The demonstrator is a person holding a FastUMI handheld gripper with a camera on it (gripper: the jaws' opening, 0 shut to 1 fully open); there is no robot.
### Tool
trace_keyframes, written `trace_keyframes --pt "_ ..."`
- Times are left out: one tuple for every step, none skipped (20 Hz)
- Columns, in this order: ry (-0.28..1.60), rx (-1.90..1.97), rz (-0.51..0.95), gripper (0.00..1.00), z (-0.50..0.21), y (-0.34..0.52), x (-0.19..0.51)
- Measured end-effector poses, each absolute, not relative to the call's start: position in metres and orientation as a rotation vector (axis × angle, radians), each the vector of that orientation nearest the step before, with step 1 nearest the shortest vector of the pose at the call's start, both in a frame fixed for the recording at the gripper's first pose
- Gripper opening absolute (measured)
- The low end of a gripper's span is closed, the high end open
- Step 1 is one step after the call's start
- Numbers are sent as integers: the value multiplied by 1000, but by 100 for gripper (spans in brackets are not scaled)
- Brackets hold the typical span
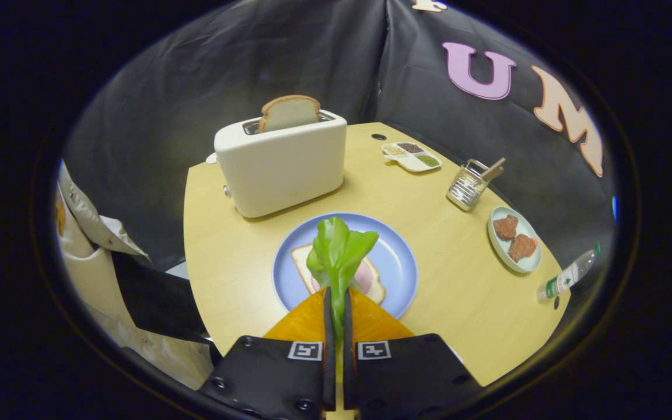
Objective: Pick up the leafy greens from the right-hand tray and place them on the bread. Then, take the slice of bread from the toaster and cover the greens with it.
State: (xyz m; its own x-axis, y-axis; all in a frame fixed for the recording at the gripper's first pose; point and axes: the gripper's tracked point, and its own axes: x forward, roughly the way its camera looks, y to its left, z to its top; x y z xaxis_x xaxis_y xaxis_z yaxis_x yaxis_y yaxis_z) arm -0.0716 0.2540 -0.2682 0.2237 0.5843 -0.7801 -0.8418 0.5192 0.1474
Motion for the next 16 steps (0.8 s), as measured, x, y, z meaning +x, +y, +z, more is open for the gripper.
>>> trace_keyframes --pt "903 -341 1014 8 -270 258 -71" --pt "905 -347 1018 8 -272 262 -70" --pt "912 -353 1023 8 -274 265 -70" --pt "920 -360 1025 8 -278 268 -70" --pt "924 -365 1028 8 -281 270 -70" --pt "929 -368 1033 8 -284 274 -70" --pt "934 -370 1037 8 -286 277 -71" --pt "938 -371 1044 8 -288 281 -71" --pt "942 -373 1052 8 -291 286 -71" --pt "948 -373 1060 8 -293 290 -72" --pt "952 -376 1067 8 -295 294 -72" --pt "952 -381 1072 8 -299 298 -72" --pt "956 -386 1073 8 -302 301 -71" --pt "963 -391 1073 8 -307 303 -72" --pt "965 -400 1072 8 -310 306 -69" --pt "961 -402 1068 8 -312 309 -66"
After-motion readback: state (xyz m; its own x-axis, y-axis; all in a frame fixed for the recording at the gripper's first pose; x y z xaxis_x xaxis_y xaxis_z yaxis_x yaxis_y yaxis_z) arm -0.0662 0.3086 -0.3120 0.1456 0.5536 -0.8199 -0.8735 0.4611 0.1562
